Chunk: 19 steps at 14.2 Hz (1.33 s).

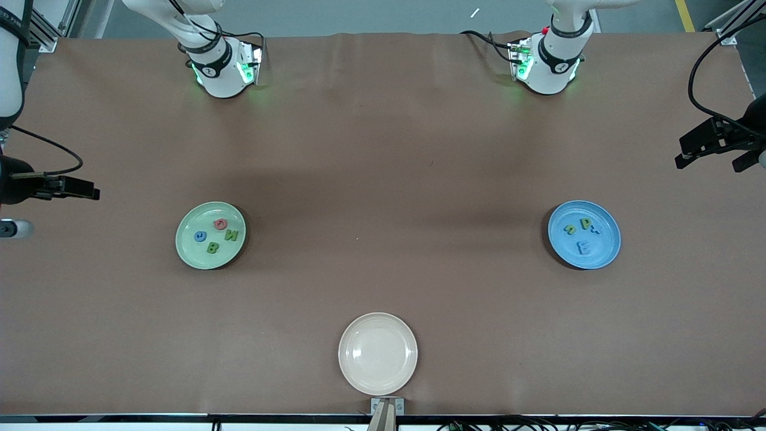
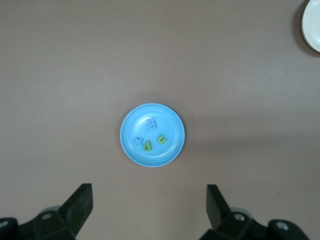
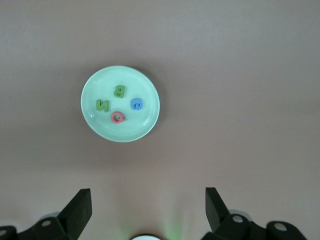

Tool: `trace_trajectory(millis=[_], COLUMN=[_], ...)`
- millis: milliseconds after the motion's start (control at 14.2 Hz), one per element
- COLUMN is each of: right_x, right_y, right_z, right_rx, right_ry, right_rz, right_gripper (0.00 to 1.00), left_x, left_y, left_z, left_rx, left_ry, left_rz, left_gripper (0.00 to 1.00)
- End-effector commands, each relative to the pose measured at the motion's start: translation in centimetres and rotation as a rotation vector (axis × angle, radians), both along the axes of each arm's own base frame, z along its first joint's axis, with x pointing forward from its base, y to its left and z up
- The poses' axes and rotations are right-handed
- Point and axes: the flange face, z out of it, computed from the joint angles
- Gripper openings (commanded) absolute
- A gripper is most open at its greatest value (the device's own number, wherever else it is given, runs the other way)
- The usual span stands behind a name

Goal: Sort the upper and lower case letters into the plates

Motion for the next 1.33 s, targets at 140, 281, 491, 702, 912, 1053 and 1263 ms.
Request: trace_trajectory(millis=[140,281,491,702,912,1053,1263], right_x=[-1.4,-2.6,-5.0,-8.0,-10.6,-11.6,-11.3], right_y=[0.4,0.8,1.2,1.0,0.6,0.6,0.8], right_z=[0.9,1.8,4.1,5.5,6.3,7.8,7.9], right_rx=[0.003,0.008,0.013,0.02,0.027,0.024,0.025], right_ry=[0.012,-0.008,-0.065,-0.096,-0.127,-0.148,-0.166], right_rz=[-0.011,-0.005,0.005,0.001,0.005,0.007,0.01], right_gripper=[1.0,1.0,1.0,1.0,1.0,1.0,1.0], left_x=[-0.5,-0.5,-0.7,-0.7,-0.7,-0.7,-0.7], left_y=[0.2,0.4,0.7,0.7,0.5,0.3,-0.6], left_z=[0.7,0.7,1.1,1.1,1.1,1.1,1.2], left_rx=[-0.017,-0.017,-0.017,-0.015,-0.012,-0.017,-0.009], left_ry=[0.002,0.0,-0.004,-0.004,-0.006,-0.007,-0.006], left_rz=[0.003,0.005,0.009,0.011,0.008,0.009,0.054], left_gripper=[1.0,1.0,1.0,1.0,1.0,1.0,1.0])
